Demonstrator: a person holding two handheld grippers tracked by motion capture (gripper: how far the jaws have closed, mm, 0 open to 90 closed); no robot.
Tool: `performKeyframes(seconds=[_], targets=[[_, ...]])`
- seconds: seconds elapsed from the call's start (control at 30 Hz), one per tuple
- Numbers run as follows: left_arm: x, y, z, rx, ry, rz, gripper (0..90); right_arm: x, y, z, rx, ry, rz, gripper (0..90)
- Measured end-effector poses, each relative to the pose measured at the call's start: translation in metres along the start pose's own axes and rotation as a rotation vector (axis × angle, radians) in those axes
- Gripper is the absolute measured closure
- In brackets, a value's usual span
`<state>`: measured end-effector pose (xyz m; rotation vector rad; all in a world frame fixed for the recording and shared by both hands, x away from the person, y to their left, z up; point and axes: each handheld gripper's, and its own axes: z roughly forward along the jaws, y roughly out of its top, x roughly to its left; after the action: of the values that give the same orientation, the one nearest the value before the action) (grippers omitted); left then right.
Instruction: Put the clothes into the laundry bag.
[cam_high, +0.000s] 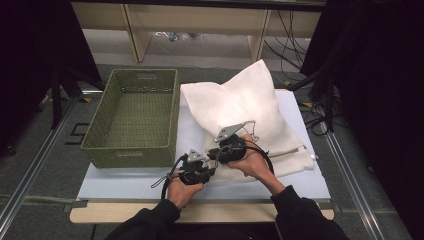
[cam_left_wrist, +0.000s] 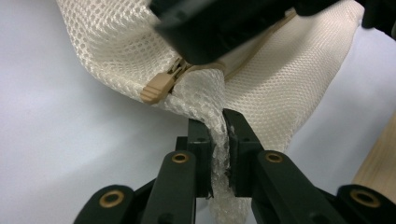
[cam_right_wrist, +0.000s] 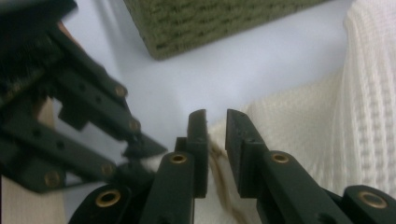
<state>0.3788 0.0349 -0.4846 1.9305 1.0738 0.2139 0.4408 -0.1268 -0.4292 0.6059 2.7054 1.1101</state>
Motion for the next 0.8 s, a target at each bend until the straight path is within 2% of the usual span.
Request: performKeyframes(seconds=[0.03, 0.07, 0.1, 0.13, 0.23, 0.3, 0.33, 0.37, 0.5, 0.67, 0.8], targets=[[-0.001, 0.000, 0.001, -0.014, -0.006, -0.016, 81.5, 0.000, 0.003, 0.001, -0.005, 0.002, -0.012, 79.2], [-0.001, 0.000, 0.001, -0.014, -0.006, -0.016, 81.6, 0.000, 0.003, 0.001, -0.005, 0.002, -0.012, 79.2], [-0.003, 0.000, 0.003, -0.043, -0.005, -0.052, 81.6, 0.001, 0.006, 0.005, 0.000, 0.018, -0.017, 78.1], [0.001, 0.001, 0.000, 0.005, -0.005, 0.007, 81.5, 0.003, 0.008, 0.014, 0.022, 0.028, -0.031, 75.9], [0.000, 0.000, -0.001, -0.002, -0.003, 0.003, 81.5, 0.003, 0.007, 0.020, 0.038, 0.042, -0.033, 74.2], [-0.003, 0.000, 0.002, -0.054, -0.002, -0.056, 81.5, 0.002, 0.006, 0.024, 0.033, 0.055, -0.033, 74.1], [-0.003, 0.000, 0.001, -0.049, -0.002, -0.051, 81.5, 0.001, 0.006, 0.024, 0.039, 0.051, -0.039, 73.8], [0.000, 0.000, -0.001, -0.018, -0.001, -0.010, 81.5, 0.000, 0.005, 0.025, 0.042, 0.042, -0.038, 73.6], [0.000, 0.000, -0.002, -0.014, -0.003, -0.009, 81.6, -0.001, 0.003, 0.027, 0.053, 0.017, -0.074, 74.5], [0.001, 0.000, -0.001, -0.011, -0.006, -0.015, 81.5, -0.002, 0.004, 0.023, 0.036, -0.013, -0.070, 82.0], [0.001, 0.000, -0.001, -0.017, -0.016, -0.017, 81.5, -0.004, 0.003, 0.017, 0.023, -0.007, -0.051, 83.5]])
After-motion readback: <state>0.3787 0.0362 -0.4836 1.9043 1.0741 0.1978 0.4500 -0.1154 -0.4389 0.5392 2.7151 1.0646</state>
